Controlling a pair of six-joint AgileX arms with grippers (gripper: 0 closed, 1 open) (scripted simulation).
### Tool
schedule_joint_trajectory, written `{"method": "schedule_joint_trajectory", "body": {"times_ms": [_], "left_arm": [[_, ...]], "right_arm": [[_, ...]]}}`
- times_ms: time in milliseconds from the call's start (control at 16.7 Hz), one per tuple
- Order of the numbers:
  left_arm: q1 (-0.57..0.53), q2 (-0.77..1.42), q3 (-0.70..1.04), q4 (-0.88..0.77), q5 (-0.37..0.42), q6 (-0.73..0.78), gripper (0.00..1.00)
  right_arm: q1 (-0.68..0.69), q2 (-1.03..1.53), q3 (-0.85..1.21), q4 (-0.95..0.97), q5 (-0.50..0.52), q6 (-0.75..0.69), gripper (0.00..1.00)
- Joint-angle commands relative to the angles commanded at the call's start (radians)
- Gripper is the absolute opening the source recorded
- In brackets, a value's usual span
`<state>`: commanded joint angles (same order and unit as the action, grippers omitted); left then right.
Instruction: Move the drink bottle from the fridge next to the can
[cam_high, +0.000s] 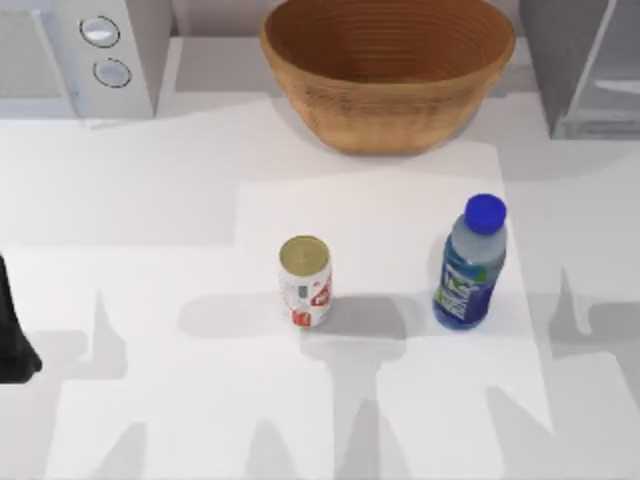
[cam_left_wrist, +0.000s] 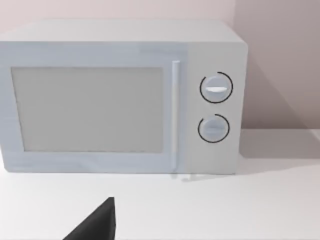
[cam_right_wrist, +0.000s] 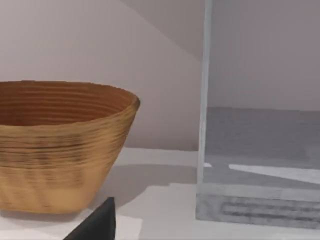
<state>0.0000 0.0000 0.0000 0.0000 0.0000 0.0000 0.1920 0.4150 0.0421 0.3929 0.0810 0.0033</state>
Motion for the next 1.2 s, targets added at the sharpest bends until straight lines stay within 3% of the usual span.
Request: {"method": "schedule_joint_trajectory", "body": {"times_ms": [420, 900, 1200], "left_arm": [[0.000, 0.000, 0.000, 0.000, 0.000, 0.000, 1.00], [0.000, 0.000, 0.000, 0.000, 0.000, 0.000, 1.00], [0.000, 0.000, 0.000, 0.000, 0.000, 0.000, 1.00]], "right_arm": [[-0.182, -0.391, -0.041, -0.369, -0.079, -0.003, 1.00], [-0.190, -0.423, -0.030, -0.403, -0.079, -0.004, 1.00], [-0.194, -0.567, 0.090, -0.618, -0.076, -0.004, 1.00]]}}
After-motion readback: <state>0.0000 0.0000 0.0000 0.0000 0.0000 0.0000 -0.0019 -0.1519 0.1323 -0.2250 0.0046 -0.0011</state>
